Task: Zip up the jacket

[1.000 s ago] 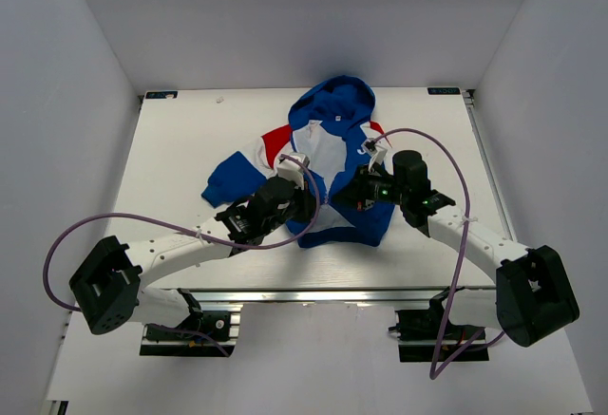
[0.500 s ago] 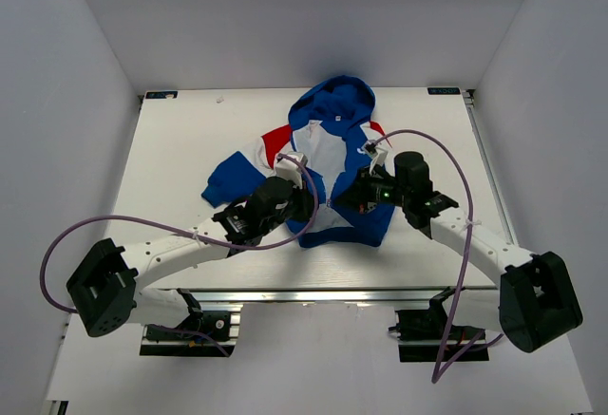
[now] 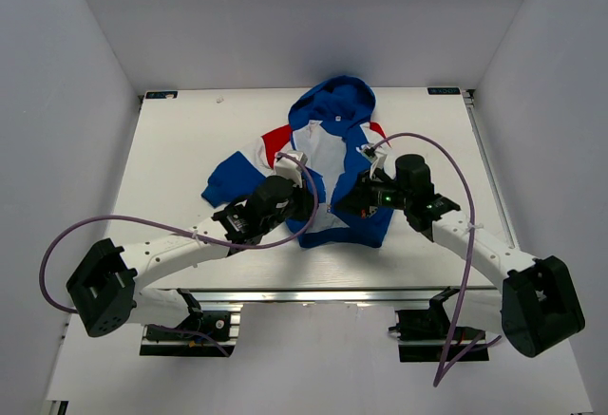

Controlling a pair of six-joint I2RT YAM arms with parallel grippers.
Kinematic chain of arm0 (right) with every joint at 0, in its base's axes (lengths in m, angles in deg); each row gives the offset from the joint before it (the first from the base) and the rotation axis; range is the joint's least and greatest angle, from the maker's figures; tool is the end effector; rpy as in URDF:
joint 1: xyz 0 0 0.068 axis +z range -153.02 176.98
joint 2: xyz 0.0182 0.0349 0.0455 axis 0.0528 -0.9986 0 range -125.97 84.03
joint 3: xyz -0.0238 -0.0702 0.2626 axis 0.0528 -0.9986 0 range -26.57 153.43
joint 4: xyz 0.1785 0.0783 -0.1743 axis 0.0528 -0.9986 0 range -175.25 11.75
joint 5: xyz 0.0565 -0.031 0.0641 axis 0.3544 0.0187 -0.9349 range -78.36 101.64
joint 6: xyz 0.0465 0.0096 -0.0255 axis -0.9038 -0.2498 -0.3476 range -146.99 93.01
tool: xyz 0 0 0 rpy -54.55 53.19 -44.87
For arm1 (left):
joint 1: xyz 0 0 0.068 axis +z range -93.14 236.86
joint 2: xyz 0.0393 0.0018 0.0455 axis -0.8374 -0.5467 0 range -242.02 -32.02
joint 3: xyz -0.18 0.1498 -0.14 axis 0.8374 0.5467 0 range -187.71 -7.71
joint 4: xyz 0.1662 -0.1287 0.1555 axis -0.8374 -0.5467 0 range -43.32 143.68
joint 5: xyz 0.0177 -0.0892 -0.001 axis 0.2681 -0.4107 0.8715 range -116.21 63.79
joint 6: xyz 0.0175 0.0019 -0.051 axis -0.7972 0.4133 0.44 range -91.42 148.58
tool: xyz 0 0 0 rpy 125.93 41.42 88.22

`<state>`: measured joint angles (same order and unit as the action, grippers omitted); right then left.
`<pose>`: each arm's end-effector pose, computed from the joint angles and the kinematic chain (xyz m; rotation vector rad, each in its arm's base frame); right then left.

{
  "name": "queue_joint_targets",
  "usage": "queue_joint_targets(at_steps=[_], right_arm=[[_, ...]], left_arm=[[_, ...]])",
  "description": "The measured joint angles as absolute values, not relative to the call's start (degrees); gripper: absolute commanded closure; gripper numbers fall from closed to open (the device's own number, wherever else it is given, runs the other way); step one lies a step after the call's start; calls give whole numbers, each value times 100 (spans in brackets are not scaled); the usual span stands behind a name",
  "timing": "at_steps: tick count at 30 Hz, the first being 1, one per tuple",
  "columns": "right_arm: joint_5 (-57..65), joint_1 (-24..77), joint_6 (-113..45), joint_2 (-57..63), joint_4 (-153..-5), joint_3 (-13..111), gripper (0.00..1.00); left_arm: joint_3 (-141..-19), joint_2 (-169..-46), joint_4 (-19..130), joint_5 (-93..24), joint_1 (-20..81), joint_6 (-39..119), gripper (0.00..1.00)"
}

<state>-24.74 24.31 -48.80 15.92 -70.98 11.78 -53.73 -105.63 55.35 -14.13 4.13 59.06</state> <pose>0.2204 0.1375 0.2497 -0.5417 2.0009 1.1675 0.1804 -0.2250 0.2588 0.2664 2.0684 -0.7000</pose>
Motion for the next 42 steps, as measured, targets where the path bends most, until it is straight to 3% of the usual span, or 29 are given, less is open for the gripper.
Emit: queue_joint_targets(at_steps=[42], right_arm=[[-2586, 2431, -4919, 1310, -6906, 1178, 100]], left_arm=[[-5373, -10563, 5494, -1470, 413, 6127, 100]])
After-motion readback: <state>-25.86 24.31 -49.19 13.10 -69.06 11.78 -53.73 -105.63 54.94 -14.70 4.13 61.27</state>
